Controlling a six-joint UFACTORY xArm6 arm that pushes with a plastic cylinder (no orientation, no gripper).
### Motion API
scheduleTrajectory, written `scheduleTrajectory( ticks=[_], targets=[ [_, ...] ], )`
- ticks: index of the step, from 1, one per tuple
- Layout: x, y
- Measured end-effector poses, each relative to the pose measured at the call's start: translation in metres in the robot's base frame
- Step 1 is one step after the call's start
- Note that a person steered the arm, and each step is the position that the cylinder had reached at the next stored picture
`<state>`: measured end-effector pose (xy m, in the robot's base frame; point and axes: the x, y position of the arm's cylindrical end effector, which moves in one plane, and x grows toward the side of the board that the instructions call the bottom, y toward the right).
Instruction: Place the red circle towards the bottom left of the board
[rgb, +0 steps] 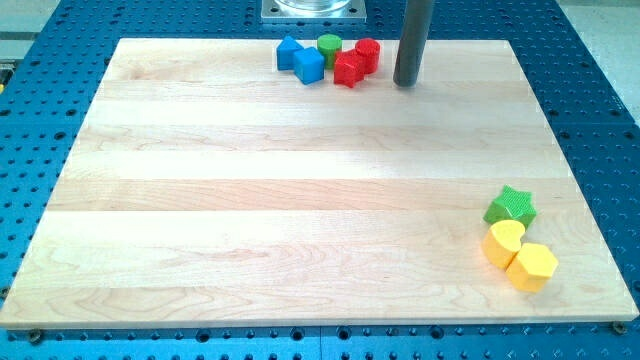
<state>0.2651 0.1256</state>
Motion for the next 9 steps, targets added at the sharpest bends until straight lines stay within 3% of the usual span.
scheduleTrajectory(
  ticks=[1, 3, 5, 7, 8, 9],
  targets=[
    [-0.03, 0.0],
    [-0.042, -0.038],
    [0.025, -0.11],
    [-0.009, -0.108],
    [-0.002, -0.149],
    [0.042, -0.172]
  ],
)
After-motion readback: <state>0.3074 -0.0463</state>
